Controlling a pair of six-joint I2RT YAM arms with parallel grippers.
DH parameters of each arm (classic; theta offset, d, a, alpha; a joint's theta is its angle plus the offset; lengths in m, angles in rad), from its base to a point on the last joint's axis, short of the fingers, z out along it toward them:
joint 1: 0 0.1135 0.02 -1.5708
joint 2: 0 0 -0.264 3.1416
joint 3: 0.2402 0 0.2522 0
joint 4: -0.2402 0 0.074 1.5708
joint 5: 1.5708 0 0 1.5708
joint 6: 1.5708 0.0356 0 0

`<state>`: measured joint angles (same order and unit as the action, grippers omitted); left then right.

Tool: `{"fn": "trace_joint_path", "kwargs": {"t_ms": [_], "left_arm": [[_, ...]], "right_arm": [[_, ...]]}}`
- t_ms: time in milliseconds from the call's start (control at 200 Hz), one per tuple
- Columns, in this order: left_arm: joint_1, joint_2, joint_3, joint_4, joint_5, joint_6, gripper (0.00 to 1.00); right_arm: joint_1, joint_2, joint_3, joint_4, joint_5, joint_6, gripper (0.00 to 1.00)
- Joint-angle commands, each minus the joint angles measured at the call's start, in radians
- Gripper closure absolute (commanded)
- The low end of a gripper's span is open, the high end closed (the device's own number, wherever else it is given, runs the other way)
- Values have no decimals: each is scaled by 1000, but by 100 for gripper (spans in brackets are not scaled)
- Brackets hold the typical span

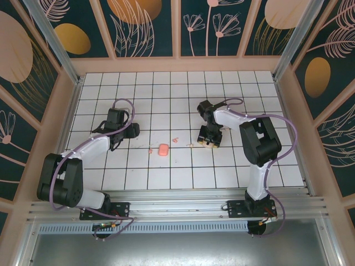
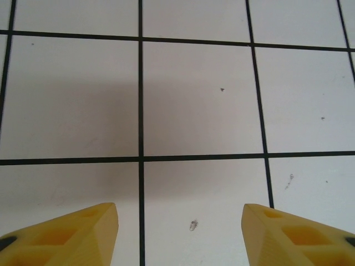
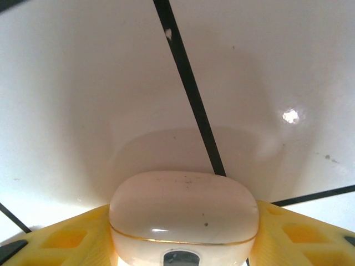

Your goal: Insert the wireless bluetooth earbuds into the charging case

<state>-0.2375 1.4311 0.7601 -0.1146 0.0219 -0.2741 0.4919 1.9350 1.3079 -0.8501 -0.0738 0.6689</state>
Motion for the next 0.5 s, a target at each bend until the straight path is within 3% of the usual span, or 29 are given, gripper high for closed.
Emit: {"fn": "trace_joint_path", "kwargs": {"t_ms": [0, 135, 310, 405, 495], "left_arm": [[-1, -36, -3, 47, 92, 31, 42], [-3, -125, -55, 192, 232, 68, 46], [-18, -227, -117, 439, 428, 116, 48], [-25, -242, -133, 566, 551, 156, 49], [-34, -234, -106, 584, 622, 212, 49]], "right_arm": [[2, -85, -9, 52, 36, 33, 47], [13, -235, -58, 249, -8, 77, 47], [37, -412, -198, 700, -120, 189, 49], [46, -462, -272, 934, -175, 266, 49], [50, -466, -306, 1104, -236, 310, 49]]}}
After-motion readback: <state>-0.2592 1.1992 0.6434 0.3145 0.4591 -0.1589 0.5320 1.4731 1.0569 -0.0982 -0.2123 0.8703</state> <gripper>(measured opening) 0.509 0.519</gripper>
